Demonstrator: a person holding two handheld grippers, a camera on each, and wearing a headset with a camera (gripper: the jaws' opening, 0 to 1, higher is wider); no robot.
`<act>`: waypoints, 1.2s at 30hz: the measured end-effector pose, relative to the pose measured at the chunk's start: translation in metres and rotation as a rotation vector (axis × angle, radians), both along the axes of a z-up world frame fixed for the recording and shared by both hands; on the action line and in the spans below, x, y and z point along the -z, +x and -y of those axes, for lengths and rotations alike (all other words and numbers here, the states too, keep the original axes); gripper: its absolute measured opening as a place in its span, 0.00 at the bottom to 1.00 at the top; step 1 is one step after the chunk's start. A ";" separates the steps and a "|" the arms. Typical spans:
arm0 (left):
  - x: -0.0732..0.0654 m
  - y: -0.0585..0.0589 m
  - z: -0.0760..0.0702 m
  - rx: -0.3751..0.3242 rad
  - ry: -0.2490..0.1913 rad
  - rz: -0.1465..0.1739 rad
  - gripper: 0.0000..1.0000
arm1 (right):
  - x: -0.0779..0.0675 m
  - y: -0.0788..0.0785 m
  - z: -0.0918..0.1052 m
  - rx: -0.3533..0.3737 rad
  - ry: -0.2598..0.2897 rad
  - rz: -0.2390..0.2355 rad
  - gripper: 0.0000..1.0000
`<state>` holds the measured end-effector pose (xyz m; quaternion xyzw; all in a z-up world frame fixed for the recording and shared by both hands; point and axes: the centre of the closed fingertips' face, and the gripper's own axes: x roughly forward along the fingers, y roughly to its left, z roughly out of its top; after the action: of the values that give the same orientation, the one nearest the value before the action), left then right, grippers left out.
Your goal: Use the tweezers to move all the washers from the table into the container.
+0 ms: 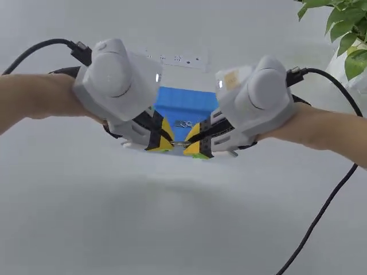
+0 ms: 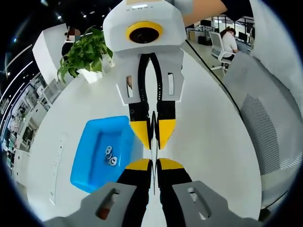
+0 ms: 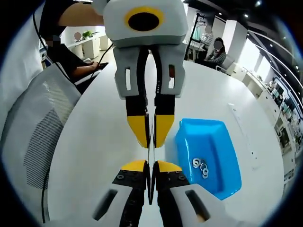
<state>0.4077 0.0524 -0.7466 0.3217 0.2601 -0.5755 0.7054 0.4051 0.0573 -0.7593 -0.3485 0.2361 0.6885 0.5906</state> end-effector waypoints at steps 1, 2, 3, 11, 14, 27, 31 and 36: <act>0.008 -0.001 0.000 -0.007 0.003 -0.015 0.09 | 0.005 -0.001 0.000 -0.001 -0.002 -0.002 0.08; 0.013 -0.002 0.001 -0.011 0.005 -0.019 0.09 | 0.010 -0.002 0.000 -0.002 -0.005 -0.001 0.08; 0.019 -0.002 0.002 -0.019 0.015 -0.024 0.09 | 0.016 -0.002 0.001 -0.003 -0.011 -0.005 0.08; 0.041 -0.001 0.005 -0.068 0.008 -0.076 0.09 | 0.037 -0.003 0.007 -0.004 -0.032 -0.034 0.08; 0.045 -0.001 0.005 -0.091 -0.011 -0.107 0.09 | 0.040 -0.003 0.008 -0.018 -0.044 -0.029 0.09; 0.055 -0.002 0.004 -0.096 0.044 -0.080 0.11 | 0.048 -0.002 0.014 -0.013 -0.086 0.004 0.11; 0.056 -0.002 0.004 -0.104 0.039 -0.087 0.11 | 0.049 -0.001 0.015 -0.010 -0.106 0.014 0.11; 0.056 -0.001 0.002 -0.101 0.044 -0.081 0.12 | 0.050 0.000 0.016 -0.001 -0.127 0.011 0.12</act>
<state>0.4066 0.0502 -0.8025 0.2999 0.3169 -0.5460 0.7153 0.4052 0.0410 -0.8089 -0.3892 0.2759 0.6705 0.5682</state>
